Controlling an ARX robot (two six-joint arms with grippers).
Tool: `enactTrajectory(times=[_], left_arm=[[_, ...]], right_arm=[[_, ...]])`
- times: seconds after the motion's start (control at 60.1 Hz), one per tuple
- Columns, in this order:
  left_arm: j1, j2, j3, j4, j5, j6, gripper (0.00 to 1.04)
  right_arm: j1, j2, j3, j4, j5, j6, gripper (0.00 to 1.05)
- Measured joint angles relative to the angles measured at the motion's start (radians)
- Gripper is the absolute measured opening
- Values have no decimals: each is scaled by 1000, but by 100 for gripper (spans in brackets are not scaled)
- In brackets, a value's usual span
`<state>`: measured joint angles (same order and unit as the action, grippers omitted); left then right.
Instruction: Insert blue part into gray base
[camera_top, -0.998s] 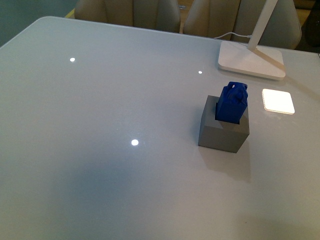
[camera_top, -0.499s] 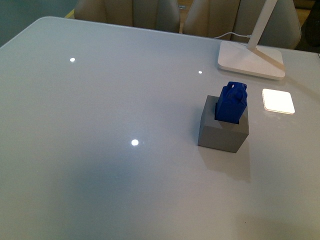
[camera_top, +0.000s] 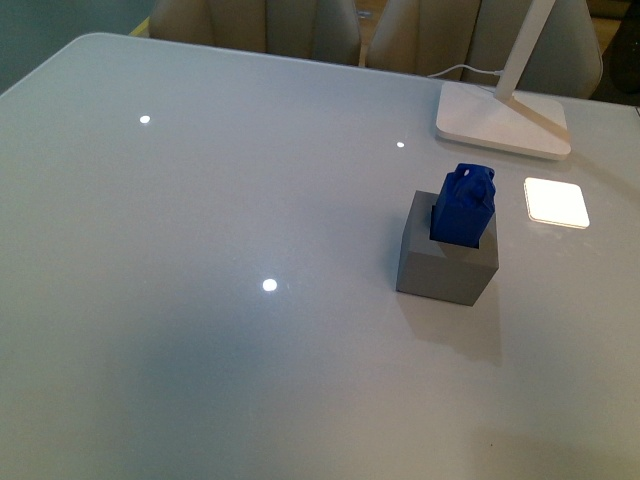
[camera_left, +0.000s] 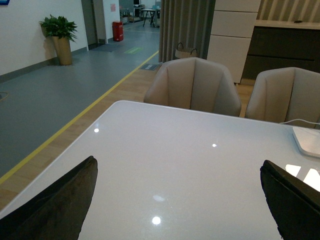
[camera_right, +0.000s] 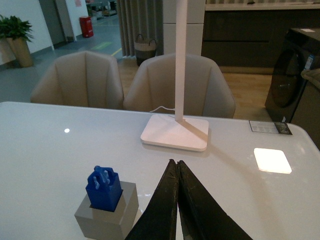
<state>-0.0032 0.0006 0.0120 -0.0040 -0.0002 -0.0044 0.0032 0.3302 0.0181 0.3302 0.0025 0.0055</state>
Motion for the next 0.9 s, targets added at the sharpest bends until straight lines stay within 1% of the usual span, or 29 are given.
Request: enactTrajectory(times=[0.15,0.482,0.516,0.565,0.599,0.898], left_arm=[[0,0,0,0,0,0,97],[0,0,0,0,0,0,97],[0,0,0,0,0,0,97],[0,0,0,0,0,0,97],[0,0,0,0,0,0,97],[0,0,0,0,0,0,97]], right_arm=[[0,-63,0,-63,0,0,2],[0,-152,0,-152,0,0,2],[0,-183,0,-189,0,0,2],[0,-266,0,-299,-1,0,2],[0,-296,0,-317,-1,0,2],[0,-324,0,-329,0,0,2]])
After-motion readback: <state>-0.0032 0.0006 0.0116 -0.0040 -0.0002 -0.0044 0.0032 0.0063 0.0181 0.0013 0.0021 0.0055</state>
